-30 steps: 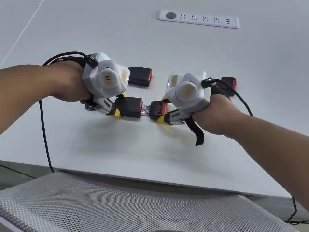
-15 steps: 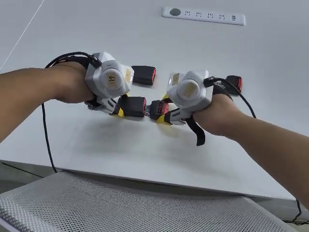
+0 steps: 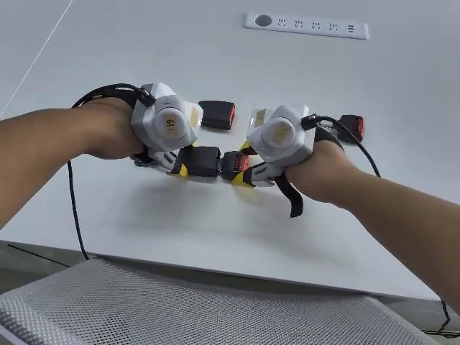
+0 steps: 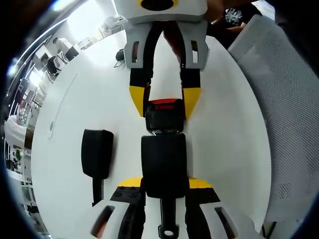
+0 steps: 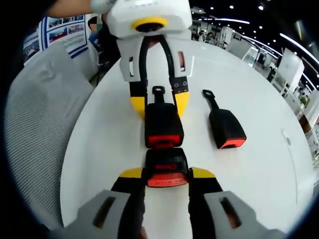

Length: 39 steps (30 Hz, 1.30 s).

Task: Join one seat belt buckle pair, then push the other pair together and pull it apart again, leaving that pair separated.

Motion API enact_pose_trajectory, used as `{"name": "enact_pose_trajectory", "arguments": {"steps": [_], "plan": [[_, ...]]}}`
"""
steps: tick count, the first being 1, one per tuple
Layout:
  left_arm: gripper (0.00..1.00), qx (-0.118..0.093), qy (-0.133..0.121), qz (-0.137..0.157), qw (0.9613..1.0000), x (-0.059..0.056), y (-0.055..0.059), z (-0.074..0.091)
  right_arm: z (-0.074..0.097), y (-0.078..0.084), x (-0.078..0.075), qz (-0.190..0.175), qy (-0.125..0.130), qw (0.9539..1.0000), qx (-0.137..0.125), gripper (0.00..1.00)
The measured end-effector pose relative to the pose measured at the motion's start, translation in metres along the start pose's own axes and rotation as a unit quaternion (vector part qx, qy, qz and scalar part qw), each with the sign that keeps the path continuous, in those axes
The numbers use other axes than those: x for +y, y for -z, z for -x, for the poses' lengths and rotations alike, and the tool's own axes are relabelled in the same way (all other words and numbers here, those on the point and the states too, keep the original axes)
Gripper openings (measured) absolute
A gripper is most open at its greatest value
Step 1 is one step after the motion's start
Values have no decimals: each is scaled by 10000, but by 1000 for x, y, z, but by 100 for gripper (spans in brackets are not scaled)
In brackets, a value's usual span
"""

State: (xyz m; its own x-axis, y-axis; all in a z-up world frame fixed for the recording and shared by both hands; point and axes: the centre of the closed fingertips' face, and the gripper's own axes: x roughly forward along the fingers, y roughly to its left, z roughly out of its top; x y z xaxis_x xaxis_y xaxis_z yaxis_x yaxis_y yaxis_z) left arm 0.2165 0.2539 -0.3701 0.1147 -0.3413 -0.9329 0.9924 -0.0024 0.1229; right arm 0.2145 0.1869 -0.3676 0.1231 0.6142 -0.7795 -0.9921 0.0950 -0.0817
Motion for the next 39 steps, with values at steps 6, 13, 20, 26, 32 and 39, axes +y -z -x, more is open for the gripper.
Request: {"name": "enact_pose_trajectory", "arguments": {"steps": [6, 13, 20, 26, 32, 39], "plan": [[30, -35, -11, 20, 10000, -1, 3, -2, 1, 0, 2, -31, -13, 10000, -25, 31], [30, -38, -6, -9, 10000, -1, 3, -2, 3, -2, 4, 7, -7, 10000, -24, 32], [30, -94, -6, 0, 10000, -1, 2, -1, 6, -3, 6, 59, -35, 10000, 14, 32], [30, -68, -1, -27, 10000, 0, 1, -2, 5, -1, 3, 54, -46, 10000, 47, 32], [30, -67, -5, -20, 10000, 1, 2, -2, 4, 1, 1, 72, -56, 9999, 90, 32], [29, -223, 9, 113, 9997, 2, 2, -1, 4, 4, 0, 127, -107, 9997, 174, 31]]}}
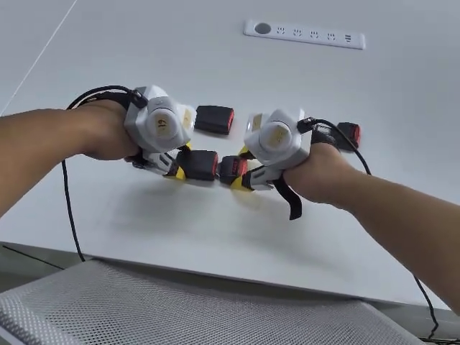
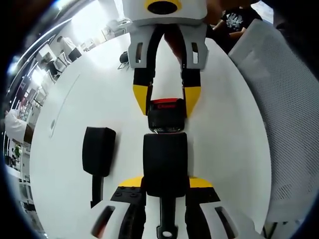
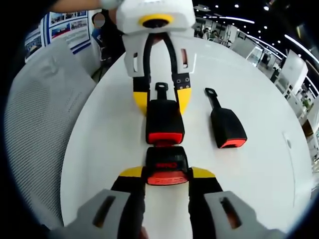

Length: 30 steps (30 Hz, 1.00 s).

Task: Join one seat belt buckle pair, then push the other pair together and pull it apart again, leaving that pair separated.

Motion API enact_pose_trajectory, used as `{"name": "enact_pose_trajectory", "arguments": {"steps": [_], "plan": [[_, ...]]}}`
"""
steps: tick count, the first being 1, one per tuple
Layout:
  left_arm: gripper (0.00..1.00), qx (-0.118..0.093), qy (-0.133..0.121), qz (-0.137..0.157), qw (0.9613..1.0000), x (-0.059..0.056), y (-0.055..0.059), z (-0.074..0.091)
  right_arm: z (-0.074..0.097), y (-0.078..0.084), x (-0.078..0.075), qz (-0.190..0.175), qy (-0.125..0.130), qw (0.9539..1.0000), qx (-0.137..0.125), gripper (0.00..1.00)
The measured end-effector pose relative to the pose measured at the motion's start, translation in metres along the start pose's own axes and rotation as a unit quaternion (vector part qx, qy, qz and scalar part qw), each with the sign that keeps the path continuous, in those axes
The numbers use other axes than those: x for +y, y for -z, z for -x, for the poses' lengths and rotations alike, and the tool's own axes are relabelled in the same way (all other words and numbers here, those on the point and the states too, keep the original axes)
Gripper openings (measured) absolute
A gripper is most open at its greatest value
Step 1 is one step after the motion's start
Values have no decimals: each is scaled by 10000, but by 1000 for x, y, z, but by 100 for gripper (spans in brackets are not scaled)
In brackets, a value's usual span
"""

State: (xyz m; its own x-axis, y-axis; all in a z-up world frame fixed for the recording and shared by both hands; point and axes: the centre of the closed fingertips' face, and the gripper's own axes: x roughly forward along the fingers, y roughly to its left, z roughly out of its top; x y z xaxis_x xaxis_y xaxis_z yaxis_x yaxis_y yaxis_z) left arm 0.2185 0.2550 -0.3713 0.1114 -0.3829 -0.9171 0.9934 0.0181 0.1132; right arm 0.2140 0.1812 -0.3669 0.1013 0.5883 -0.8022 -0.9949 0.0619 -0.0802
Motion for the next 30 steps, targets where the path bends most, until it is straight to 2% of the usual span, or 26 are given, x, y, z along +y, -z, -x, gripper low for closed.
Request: {"name": "enact_pose_trajectory", "arguments": {"steps": [15, 20, 30], "plan": [[30, 8, 37, 19, 10000, 0, 1, -1, -1, -2, 3, -41, -64, 10000, -56, 32], [31, 12, 62, 121, 9999, -1, 1, -1, -2, -2, 3, -51, -56, 9999, -77, 33], [31, 88, 58, 59, 9999, -4, 0, 1, -2, -2, 4, -8, -62, 10000, -58, 34]]}}
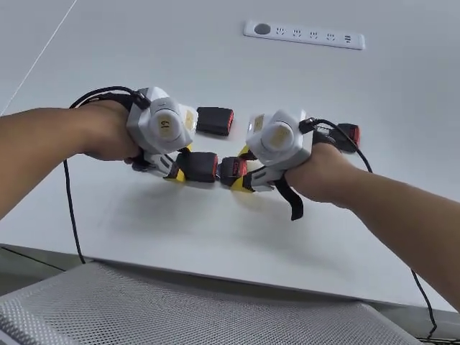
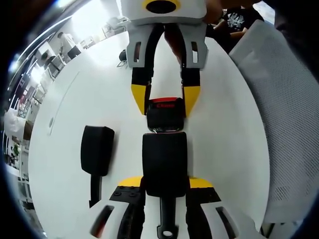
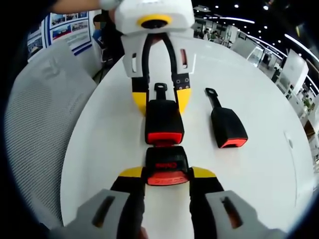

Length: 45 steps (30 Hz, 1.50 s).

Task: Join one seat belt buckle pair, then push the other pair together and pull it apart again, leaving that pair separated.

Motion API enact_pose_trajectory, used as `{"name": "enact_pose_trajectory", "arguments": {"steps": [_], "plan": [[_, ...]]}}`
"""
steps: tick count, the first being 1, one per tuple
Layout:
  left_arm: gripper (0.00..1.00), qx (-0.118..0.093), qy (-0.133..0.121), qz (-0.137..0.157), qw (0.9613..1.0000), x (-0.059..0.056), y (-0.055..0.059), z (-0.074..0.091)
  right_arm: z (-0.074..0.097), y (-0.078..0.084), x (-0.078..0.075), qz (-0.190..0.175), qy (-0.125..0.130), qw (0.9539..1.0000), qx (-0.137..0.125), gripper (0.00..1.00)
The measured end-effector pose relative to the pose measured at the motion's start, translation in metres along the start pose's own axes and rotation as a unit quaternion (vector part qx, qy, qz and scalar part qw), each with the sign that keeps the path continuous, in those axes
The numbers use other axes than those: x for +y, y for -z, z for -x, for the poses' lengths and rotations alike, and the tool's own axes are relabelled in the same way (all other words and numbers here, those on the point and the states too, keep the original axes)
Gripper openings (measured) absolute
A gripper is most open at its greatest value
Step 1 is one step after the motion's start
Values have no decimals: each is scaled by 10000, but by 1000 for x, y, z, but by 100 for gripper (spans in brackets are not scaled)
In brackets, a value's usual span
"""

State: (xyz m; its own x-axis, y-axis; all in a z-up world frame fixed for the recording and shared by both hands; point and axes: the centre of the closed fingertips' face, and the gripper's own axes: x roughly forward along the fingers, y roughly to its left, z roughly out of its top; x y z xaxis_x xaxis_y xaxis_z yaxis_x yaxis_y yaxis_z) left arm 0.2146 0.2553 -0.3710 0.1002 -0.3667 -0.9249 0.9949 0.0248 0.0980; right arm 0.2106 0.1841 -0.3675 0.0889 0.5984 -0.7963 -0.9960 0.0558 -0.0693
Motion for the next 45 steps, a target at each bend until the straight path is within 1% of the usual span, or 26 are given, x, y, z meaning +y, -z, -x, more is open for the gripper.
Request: {"name": "enact_pose_trajectory", "arguments": {"steps": [6, 8, 10, 13, 15, 16, 18, 19, 21, 23, 25, 26, 27, 28, 30, 31, 32, 34, 37, 39, 40, 41, 42, 45], "plan": [[32, 48, 15, -39, 10000, 0, 0, 1, -1, 1, -2, -28, 11, 10000, 23, 34], [32, 61, 18, 53, 10000, 0, 1, 0, -2, 1, -3, -32, 26, 10000, 64, 35], [32, 86, 40, 49, 9999, 1, 1, -1, -2, 2, -3, 46, 45, 9999, 105, 35], [33, 122, 30, -14, 9999, 1, 1, -1, -1, 1, -2, 46, 63, 9999, 96, 36], [33, 136, 1, -27, 9999, 0, 2, 1, 1, 1, -3, -17, 98, 9999, 88, 36], [32, 128, -21, -29, 9999, -1, 1, 3, 4, -1, -3, -28, 115, 9999, 44, 36], [32, 8, -69, -13, 10000, 0, -2, 11, 9, -5, -4, -48, 120, 9999, -38, 35], [32, -123, -104, 52, 9999, 1, -6, 16, 14, -7, -4, -59, 116, 9999, -75, 35], [33, -249, -142, 131, 9995, 3, -10, 26, 21, -10, -4, 1, 133, 9999, -110, 36], [33, -321, -203, 128, 9992, 7, -14, 36, 29, -11, -8, 20, 143, 9998, -163, 36], [32, -398, -213, 131, 9989, 9, -19, 43, 37, -12, -13, 18, 170, 9996, -231, 36], [32, -582, -80, 235, 9980, 7, -26, 46, 41, -12, -16, 28, 189, 9995, -258, 36], [31, -709, -44, 254, 9971, 8, -32, 48, 44, -11, -19, 54, 221, 9993, -285, 36], [31, -733, -130, 216, 9970, 14, -34, 51, 47, -10, -22, 57, 226, 9993, -297, 36], [31, -700, -270, 156, 9971, 25, -37, 51, 53, -6, -30, 7, 284, 9991, -299, 36], [32, -691, -296, 134, 9971, 28, -38, 51, 54, -5, -32, 3, 291, 9991, -299, 36], [32, -661, -359, 91, 9971, 34, -38, 49, 57, -2, -37, -34, 343, 9990, -294, 36], [32, -652, -409, 63, 9970, 41, -39, 47, 62, 2, -43, -50, 390, 9988, -282, 36], [32, -596, -452, 31, 9972, 52, -36, 42, 69, 13, -53, -68, 457, 9987, -216, 36], [31, -614, -541, -31, 9966, 62, -34, 40, 73, 23, -61, -70, 483, 9987, -131, 36], [31, -617, -560, 15, 9965, 67, -33, 38, 74, 27, -64, -67, 493, 9987, -90, 36], [32, -607, -565, 39, 9965, 72, -31, 35, 78, 36, -73, -101, 533, 9985, -39, 36], [32, -596, -568, 41, 9966, 76, -30, 34, 80, 40, -77, -119, 538, 9985, -13, 36], [35, -495, -577, 4, 9971, 89, -26, 27, 85, 59, -87, -185, 601, 9979, 135, 36]]}}
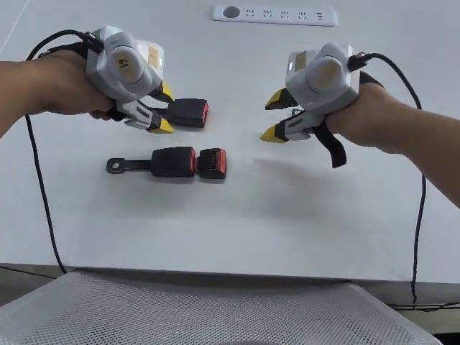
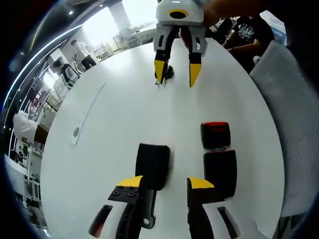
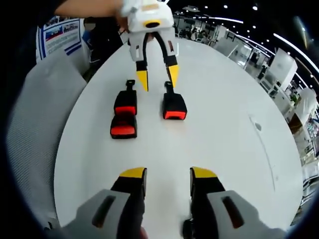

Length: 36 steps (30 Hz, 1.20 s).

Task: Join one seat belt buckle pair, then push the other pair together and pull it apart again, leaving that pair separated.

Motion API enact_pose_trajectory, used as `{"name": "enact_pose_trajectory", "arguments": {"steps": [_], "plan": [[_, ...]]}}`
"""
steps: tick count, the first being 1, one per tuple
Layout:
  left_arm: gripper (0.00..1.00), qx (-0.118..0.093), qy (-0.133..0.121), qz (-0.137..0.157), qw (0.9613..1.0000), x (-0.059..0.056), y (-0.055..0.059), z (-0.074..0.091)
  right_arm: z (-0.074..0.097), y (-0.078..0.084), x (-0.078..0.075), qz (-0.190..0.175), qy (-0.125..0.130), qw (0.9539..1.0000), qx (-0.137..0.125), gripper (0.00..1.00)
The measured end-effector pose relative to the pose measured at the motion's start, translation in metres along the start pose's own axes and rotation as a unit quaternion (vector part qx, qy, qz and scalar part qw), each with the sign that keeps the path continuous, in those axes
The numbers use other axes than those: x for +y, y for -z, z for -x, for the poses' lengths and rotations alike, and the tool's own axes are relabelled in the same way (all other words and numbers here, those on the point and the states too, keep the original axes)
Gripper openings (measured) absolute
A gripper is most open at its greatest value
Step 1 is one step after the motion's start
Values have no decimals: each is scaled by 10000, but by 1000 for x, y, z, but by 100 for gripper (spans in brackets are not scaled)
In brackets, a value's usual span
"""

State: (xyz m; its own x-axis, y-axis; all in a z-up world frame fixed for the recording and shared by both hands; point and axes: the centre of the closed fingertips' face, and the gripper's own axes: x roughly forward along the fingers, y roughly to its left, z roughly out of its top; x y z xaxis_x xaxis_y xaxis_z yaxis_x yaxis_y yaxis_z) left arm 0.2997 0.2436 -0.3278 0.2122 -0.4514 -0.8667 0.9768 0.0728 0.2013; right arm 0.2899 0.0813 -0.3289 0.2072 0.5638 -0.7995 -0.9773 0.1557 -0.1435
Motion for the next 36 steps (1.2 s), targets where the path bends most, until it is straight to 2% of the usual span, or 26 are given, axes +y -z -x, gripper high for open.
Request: {"name": "enact_pose_trajectory", "arguments": {"steps": [5, 9, 11, 15, 18, 22, 23, 25, 31, 36], "plan": [[35, 103, 49, -114, 9999, 18, 4, -11, 8, 40, -20, -208, 126, 9992, 319, 37], [36, 178, 86, -196, 9996, 28, 7, -18, 19, 58, -31, -334, 265, 9982, 424, 37], [37, 182, 210, -184, 9994, 26, 7, -22, 23, 68, -36, -433, 302, 9975, 463, 37], [38, 361, 351, -373, 9980, 23, 12, -30, 28, 89, -44, -551, 357, 9955, 683, 40], [39, 392, 442, -394, 9975, 23, 14, -34, 25, 98, -40, -482, 197, 9954, 804, 39], [37, 350, 565, -470, 9967, 18, 13, -37, 18, 107, -39, -491, 76, 9949, 880, 37], [35, 348, 619, -501, 9962, 16, 14, -38, 18, 102, -39, -413, -7, 9964, 746, 37], [33, 334, 628, -563, 9959, 16, 14, -39, 20, 104, -38, -483, -62, 9957, 786, 37], [32, 398, 696, -464, 9957, 14, 14, -38, 20, 104, -36, -303, -296, 9956, 830, 35], [31, 487, 716, -416, 9954, 13, 15, -39, 20, 104, -36, -287, -374, 9959, 777, 35]]}}
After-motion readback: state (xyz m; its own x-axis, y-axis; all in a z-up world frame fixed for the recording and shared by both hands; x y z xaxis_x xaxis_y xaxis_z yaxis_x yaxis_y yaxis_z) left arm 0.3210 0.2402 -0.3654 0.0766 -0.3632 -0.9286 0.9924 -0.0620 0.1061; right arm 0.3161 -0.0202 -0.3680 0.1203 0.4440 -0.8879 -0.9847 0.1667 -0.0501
